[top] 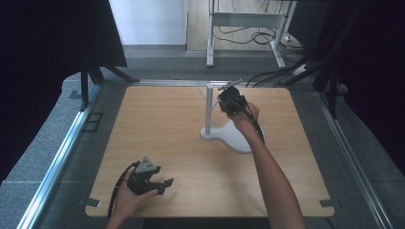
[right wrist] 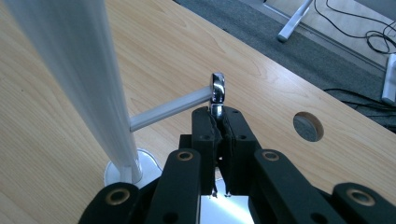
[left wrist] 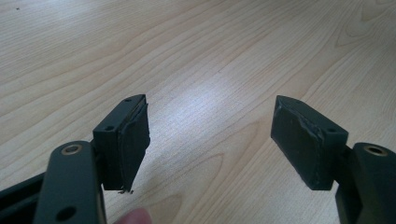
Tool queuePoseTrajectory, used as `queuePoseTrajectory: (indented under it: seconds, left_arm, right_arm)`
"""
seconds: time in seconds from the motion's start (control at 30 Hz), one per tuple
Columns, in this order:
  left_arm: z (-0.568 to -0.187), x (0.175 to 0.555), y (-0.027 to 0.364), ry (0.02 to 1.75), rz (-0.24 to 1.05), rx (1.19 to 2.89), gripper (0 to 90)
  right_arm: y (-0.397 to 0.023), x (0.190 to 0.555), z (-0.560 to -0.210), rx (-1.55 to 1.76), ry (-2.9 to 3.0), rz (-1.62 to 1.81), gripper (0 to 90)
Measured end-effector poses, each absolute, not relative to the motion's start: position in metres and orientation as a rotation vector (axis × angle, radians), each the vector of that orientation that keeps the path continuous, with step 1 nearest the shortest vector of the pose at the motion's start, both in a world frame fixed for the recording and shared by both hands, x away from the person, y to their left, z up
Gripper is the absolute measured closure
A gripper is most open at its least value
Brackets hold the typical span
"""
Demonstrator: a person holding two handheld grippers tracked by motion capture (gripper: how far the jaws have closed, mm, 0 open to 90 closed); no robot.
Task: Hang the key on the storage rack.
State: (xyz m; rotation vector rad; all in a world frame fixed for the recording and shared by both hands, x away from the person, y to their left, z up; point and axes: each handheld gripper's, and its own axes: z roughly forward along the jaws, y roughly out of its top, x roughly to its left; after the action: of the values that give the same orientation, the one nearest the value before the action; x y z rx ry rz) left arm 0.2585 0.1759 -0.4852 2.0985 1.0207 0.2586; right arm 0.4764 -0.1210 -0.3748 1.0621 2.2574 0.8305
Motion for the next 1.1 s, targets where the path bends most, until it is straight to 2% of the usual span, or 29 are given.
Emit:
queuePoseTrajectory:
  seconds: [0.63, 0.87, 1.1]
  left_arm:
    - [-0.487, 0.259, 0.173, 1.017, 0.255, 2.112, 28.5]
    - [-0.488, 0.258, 0.171, 1.012, 0.254, 2.115, 28.5]
    - [-0.489, 0.258, 0.168, 1.009, 0.251, 2.123, 28.5]
  right_arm:
    - [-0.113, 0.459, -0.386, 1.000, 2.316, 0.866, 81.7]
    - [-0.116, 0.452, -0.386, 0.999, 2.334, 0.896, 76.5]
    - [-0.132, 0.437, -0.384, 1.020, 2.321, 0.954, 67.5]
